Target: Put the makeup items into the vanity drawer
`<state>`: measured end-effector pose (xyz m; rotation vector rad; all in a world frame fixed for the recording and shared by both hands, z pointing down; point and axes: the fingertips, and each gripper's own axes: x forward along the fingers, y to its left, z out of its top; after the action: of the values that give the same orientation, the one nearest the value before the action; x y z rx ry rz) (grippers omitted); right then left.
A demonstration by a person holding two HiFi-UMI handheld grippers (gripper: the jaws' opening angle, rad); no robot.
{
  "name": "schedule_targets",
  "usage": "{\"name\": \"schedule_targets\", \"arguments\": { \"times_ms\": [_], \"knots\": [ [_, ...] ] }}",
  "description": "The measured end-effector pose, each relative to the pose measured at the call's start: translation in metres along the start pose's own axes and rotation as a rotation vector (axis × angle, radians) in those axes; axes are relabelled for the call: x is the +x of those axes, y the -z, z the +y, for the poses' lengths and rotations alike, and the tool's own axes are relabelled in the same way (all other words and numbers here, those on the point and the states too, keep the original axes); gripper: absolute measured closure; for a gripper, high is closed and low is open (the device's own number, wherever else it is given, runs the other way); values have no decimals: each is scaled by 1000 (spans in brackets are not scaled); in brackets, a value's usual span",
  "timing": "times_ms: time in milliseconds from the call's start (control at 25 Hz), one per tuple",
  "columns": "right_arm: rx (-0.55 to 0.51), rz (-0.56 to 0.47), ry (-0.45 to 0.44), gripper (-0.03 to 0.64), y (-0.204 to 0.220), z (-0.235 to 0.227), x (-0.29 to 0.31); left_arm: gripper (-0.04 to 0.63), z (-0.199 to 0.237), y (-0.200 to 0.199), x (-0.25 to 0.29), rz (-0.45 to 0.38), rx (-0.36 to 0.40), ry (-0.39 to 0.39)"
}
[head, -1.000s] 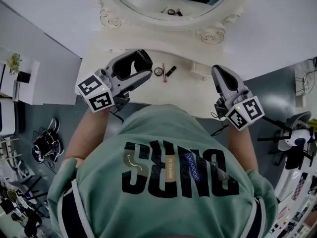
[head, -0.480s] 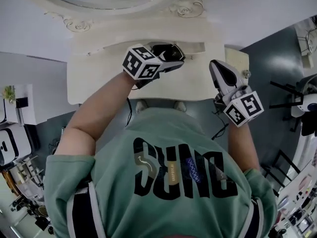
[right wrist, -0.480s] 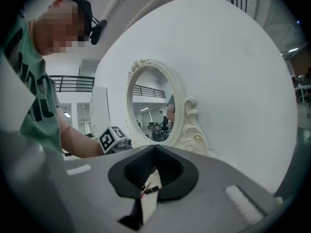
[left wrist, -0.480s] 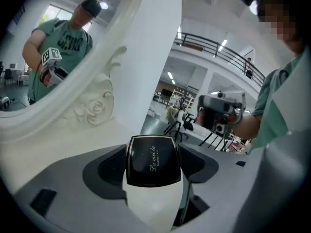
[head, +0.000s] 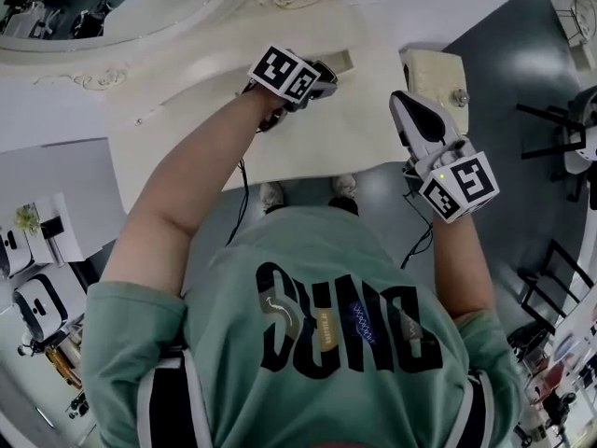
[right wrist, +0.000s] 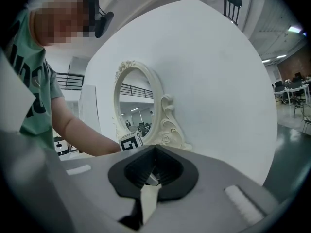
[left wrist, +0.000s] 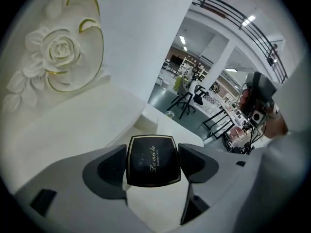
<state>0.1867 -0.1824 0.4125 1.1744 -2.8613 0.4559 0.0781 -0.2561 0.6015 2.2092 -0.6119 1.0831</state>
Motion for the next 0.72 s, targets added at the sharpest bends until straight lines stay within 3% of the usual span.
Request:
{"name": "schedule_targets", "arguments": {
  "times_ms": [480, 720],
  "knots": [
    [-16, -11, -19, 607, -2, -15, 30, 256, 17, 4, 21, 132, -255, 17],
    [-23, 1, -33, 607, 0, -9, 32, 256, 21, 2, 23, 105, -410, 21]
  ]
}}
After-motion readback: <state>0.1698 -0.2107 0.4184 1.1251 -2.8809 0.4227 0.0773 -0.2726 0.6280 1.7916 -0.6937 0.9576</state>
